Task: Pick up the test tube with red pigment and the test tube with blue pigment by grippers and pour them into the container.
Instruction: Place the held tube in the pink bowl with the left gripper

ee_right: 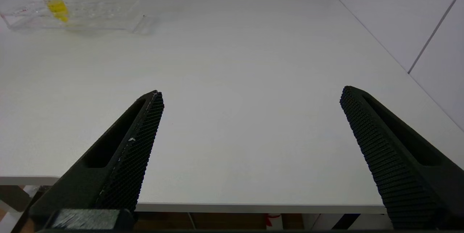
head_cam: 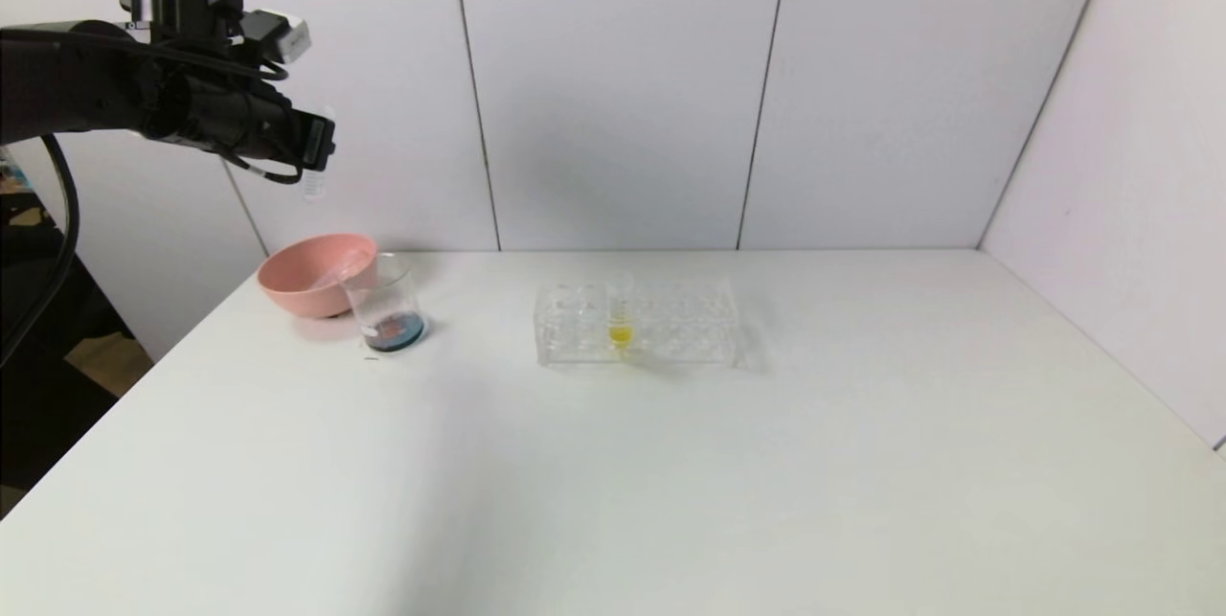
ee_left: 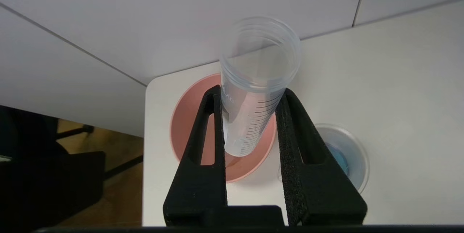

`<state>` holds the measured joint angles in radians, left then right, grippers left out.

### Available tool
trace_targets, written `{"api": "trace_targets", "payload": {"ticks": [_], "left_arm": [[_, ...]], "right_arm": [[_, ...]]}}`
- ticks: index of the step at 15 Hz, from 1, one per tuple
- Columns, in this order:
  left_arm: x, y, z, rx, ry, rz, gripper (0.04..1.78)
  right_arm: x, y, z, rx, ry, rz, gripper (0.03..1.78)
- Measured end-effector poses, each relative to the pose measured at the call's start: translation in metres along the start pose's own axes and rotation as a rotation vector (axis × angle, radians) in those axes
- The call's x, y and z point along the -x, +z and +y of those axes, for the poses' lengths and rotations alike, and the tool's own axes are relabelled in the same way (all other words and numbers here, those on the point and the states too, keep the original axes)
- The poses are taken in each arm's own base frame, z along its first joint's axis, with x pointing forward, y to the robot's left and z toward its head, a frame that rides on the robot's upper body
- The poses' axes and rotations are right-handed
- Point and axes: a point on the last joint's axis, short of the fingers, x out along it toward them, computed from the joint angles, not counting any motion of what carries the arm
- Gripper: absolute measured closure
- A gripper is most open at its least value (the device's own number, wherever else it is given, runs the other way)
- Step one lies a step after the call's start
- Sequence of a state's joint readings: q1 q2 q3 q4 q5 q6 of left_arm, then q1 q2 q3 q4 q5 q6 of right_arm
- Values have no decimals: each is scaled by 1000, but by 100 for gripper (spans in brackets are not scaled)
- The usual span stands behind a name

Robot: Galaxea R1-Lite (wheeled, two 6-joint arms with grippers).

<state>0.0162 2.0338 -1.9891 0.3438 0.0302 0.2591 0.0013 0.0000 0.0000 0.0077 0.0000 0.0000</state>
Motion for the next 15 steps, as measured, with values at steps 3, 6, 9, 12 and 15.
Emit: {"api": "trace_targets", "payload": {"ticks": [3,6,9,12,15], "left_arm": [[5,12,9,216,32,-119,138],[5,15,22,245,64,-190,138],[-1,9,30,254,84,-183,138],[-10,-4,37,267,100,-140,138],[-22,-24,43,294,118,-114,138]], "right_arm": [[0,0,0,0,0,0,4],[0,0,0,0,0,0,4],[0,0,0,0,0,0,4],[0,0,0,0,0,0,4],[0,0,0,0,0,0,4]]}}
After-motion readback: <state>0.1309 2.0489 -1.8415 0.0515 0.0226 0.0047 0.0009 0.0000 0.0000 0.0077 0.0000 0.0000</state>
